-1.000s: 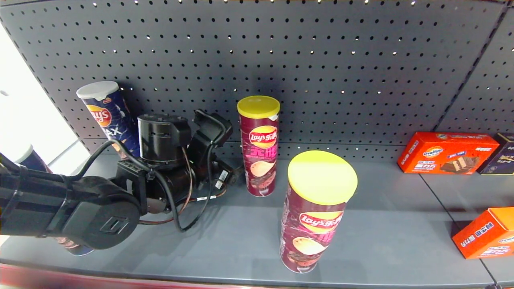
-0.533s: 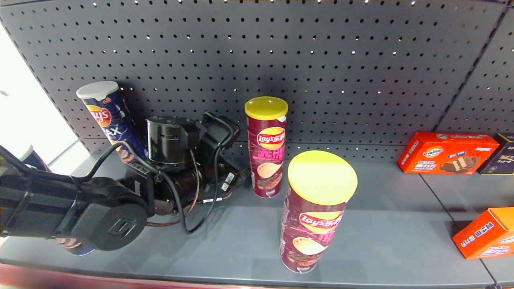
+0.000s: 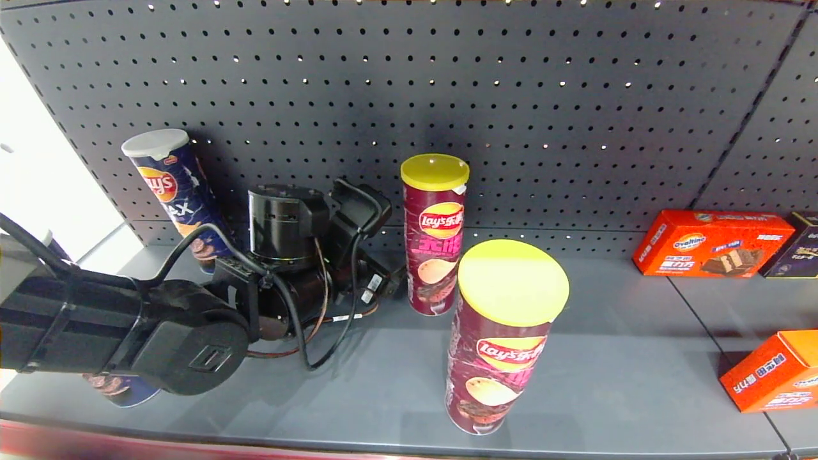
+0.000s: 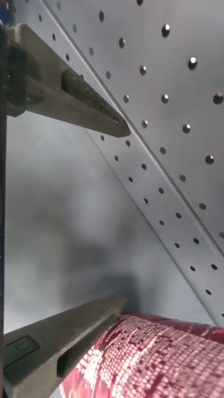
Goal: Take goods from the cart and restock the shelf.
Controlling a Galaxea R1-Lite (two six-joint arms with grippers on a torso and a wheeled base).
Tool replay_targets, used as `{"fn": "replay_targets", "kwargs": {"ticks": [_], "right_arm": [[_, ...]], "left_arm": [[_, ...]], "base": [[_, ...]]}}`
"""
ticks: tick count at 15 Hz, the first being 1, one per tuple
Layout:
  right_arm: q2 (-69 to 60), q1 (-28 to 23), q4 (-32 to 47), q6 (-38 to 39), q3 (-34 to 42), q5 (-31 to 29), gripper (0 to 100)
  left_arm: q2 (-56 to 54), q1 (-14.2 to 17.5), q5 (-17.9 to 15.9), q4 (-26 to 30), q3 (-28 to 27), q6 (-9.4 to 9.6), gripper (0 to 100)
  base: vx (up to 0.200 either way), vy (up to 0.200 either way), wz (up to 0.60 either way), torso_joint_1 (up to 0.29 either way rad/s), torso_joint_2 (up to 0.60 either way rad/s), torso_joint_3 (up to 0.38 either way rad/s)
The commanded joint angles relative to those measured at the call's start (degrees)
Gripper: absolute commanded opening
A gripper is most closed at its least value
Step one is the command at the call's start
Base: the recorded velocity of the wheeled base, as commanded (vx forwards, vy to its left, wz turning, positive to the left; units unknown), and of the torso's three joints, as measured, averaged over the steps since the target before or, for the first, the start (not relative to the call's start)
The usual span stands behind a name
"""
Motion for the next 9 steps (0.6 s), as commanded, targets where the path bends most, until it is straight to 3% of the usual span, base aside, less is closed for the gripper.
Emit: {"fn": "replay_targets", "kwargs": {"ticks": [1, 9], "right_arm": [[0.1, 0.0, 0.0, 0.0, 0.0, 0.0, 100], [0.1, 0.0, 0.0, 0.0, 0.0, 0.0, 100]], "left_arm": [[0.4, -0.2, 0.0, 0.0, -0.5, -0.01, 100], [2.3, -0.7, 0.0, 0.0, -2.0, -0.01, 100]], "base": [[0.000, 0.000, 0.00, 0.000, 0.00, 0.000], [0.000, 0.000, 0.00, 0.000, 0.00, 0.000]]}}
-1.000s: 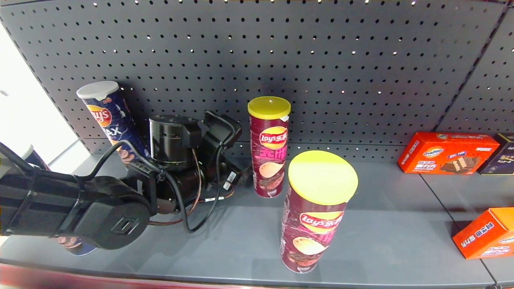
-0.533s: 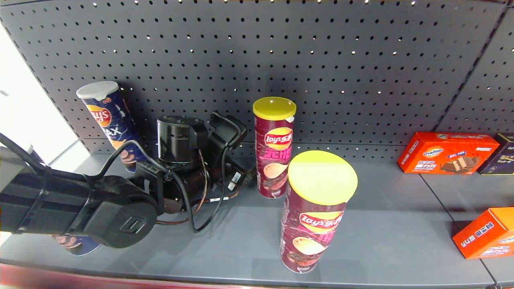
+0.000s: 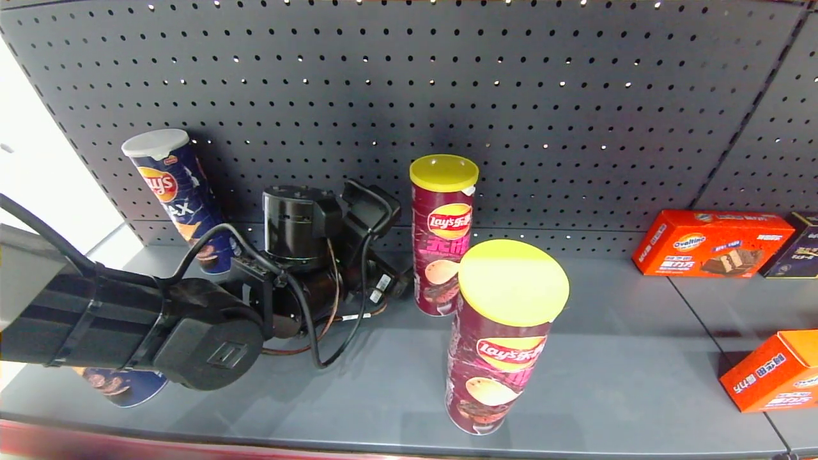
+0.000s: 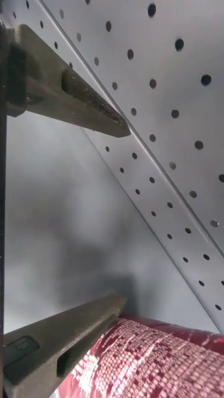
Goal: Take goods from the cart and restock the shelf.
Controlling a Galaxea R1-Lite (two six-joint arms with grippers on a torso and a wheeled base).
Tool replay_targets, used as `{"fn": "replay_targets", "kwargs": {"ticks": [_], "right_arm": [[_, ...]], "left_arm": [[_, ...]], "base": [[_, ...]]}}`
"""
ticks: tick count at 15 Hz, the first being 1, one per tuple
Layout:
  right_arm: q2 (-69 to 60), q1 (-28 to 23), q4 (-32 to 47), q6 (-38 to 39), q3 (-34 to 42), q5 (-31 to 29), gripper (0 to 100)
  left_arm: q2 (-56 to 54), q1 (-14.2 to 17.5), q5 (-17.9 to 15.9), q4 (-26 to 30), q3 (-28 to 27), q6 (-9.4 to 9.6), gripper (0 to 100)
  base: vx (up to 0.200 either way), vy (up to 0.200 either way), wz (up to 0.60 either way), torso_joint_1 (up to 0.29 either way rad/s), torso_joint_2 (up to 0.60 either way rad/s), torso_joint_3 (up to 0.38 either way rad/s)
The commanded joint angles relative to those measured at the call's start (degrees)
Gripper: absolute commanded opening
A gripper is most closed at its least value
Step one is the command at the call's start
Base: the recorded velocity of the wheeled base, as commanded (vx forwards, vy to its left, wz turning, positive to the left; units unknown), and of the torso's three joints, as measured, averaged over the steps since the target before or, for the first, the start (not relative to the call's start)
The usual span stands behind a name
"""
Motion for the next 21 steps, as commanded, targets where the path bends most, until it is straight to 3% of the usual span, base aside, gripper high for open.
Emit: {"fn": "replay_targets", "kwargs": {"ticks": [1, 21], "right_arm": [[0.1, 0.0, 0.0, 0.0, 0.0, 0.0, 100], [0.1, 0.0, 0.0, 0.0, 0.0, 0.0, 100]], "left_arm": [[0.7, 0.0, 0.0, 0.0, -0.5, -0.01, 100], [2.3, -0.3, 0.0, -0.3, -1.7, -0.18, 100]], "base": [[0.000, 0.000, 0.00, 0.000, 0.00, 0.000], [0.000, 0.000, 0.00, 0.000, 0.00, 0.000]]}}
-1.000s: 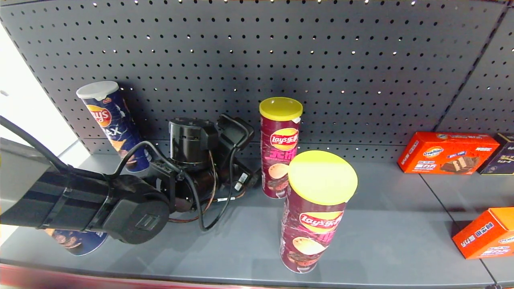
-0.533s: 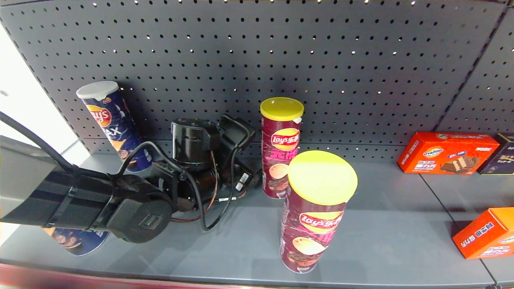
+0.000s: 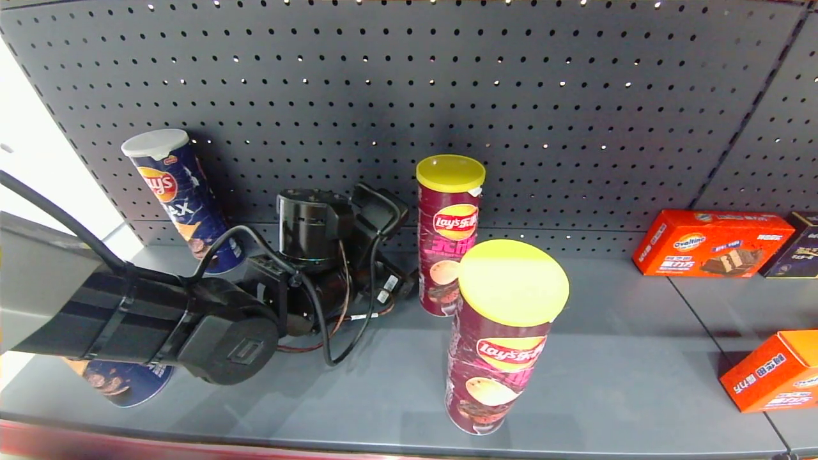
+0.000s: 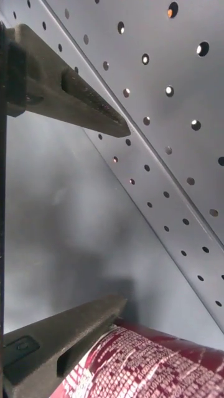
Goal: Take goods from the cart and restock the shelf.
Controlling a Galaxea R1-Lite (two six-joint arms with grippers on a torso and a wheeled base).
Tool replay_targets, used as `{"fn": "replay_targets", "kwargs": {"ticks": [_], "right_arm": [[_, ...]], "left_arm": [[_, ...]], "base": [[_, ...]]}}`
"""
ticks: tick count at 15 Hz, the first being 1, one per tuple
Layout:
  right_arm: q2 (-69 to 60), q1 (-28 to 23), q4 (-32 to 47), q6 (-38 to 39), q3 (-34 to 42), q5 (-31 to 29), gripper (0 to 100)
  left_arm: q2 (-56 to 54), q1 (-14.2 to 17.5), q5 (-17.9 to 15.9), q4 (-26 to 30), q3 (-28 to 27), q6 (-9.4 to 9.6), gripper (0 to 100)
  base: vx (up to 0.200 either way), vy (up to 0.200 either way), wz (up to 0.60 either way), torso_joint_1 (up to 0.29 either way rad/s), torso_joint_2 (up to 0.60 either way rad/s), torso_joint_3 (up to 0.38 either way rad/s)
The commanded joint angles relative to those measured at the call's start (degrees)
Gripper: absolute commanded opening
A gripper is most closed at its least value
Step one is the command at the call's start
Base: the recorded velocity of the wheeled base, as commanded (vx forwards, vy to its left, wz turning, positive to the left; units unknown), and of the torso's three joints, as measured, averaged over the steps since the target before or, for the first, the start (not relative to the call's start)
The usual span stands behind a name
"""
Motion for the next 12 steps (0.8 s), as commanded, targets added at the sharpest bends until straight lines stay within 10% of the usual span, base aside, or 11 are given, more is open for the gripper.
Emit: {"fn": "replay_targets", "kwargs": {"ticks": [1, 12], "right_arm": [[0.1, 0.0, 0.0, 0.0, 0.0, 0.0, 100], [0.1, 0.0, 0.0, 0.0, 0.0, 0.0, 100]], "left_arm": [[-0.2, 0.0, 0.0, 0.0, 0.0, -0.10, 100], [-22.5, -0.4, 0.1, 0.0, 13.7, -0.01, 100]], "base": [[0.000, 0.000, 0.00, 0.000, 0.00, 0.000], [0.000, 0.000, 0.00, 0.000, 0.00, 0.000]]}}
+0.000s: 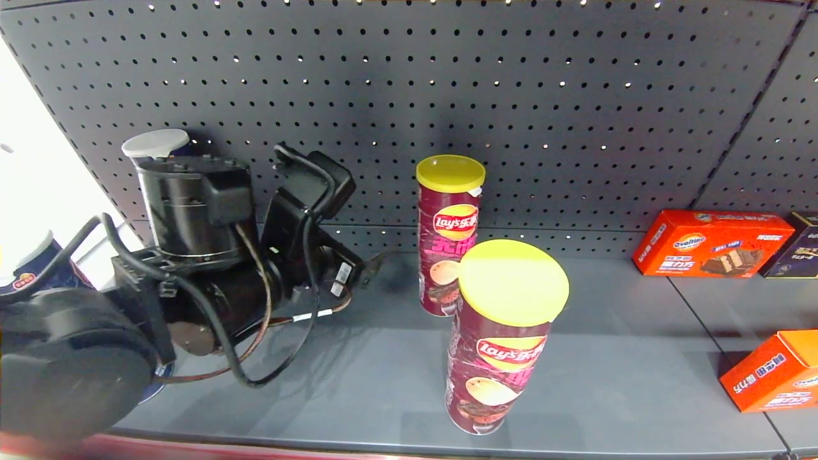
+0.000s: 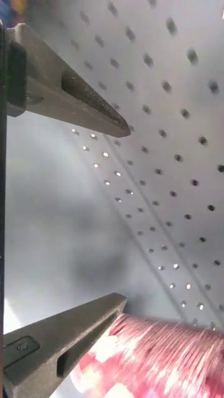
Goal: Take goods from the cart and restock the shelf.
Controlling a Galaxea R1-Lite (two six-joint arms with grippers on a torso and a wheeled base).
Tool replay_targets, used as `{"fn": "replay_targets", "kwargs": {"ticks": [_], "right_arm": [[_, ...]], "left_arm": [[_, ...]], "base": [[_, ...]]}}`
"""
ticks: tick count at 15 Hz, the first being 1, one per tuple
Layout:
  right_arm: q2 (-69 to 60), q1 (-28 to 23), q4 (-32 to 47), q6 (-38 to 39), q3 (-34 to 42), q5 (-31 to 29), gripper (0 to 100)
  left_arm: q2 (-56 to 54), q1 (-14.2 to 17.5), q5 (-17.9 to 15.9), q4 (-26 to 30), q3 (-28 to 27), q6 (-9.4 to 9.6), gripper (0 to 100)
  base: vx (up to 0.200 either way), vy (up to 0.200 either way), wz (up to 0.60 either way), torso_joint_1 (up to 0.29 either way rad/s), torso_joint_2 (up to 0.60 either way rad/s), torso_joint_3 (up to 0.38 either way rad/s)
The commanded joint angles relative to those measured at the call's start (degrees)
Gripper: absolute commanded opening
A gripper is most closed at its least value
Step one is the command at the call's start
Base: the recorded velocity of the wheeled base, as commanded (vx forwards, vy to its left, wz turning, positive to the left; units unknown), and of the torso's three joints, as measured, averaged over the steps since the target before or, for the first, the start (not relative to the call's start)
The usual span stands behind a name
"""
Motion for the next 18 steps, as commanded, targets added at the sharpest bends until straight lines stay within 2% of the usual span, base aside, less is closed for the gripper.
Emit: {"fn": "replay_targets", "kwargs": {"ticks": [1, 3, 4, 8, 11, 12, 13, 16, 17, 18], "right_arm": [[0.1, 0.0, 0.0, 0.0, 0.0, 0.0, 100], [0.1, 0.0, 0.0, 0.0, 0.0, 0.0, 100], [0.1, 0.0, 0.0, 0.0, 0.0, 0.0, 100], [0.1, 0.0, 0.0, 0.0, 0.0, 0.0, 100], [0.1, 0.0, 0.0, 0.0, 0.0, 0.0, 100], [0.1, 0.0, 0.1, 0.0, 0.0, 0.0, 100], [0.1, 0.0, 0.0, 0.0, 0.0, 0.0, 100], [0.1, 0.0, 0.0, 0.0, 0.0, 0.0, 100], [0.1, 0.0, 0.1, 0.0, 0.0, 0.0, 100], [0.1, 0.0, 0.0, 0.0, 0.0, 0.0, 100]], "left_arm": [[-8.1, -0.7, -0.1, 0.0, 5.5, 0.05, 100], [-14.2, -2.0, -0.1, 0.0, 11.9, 0.05, 100], [-19.8, -3.0, -0.1, 0.1, 17.9, 0.05, 100], [-36.4, -2.6, -0.1, 0.5, 35.3, -0.04, 100], [-47.3, -2.4, 0.1, 1.2, 44.7, -0.21, 100], [-50.2, -2.3, 0.5, 2.5, 46.0, -0.21, 100], [-53.2, -2.2, 1.2, 4.7, 46.9, -0.21, 100], [-65.9, -1.7, 2.9, 16.3, 48.1, -0.21, 100], [-76.4, -0.2, 3.4, 27.3, 47.6, -0.13, 100], [-83.6, 1.4, 3.4, 34.8, 46.9, -0.13, 100]], "base": [[0.000, 0.000, 0.00, 0.000, 0.00, 0.000], [0.000, 0.000, 0.00, 0.000, 0.00, 0.000], [0.000, 0.000, 0.00, 0.000, 0.00, 0.000], [0.000, 0.000, 0.00, 0.000, 0.00, 0.000], [0.000, 0.000, 0.00, 0.000, 0.00, 0.000], [0.000, 0.000, 0.00, 0.000, 0.00, 0.000], [0.000, 0.000, 0.00, 0.000, 0.00, 0.000], [0.000, 0.000, 0.00, 0.000, 0.00, 0.000], [0.000, 0.000, 0.00, 0.000, 0.00, 0.000], [0.000, 0.000, 0.00, 0.000, 0.00, 0.000]]}}
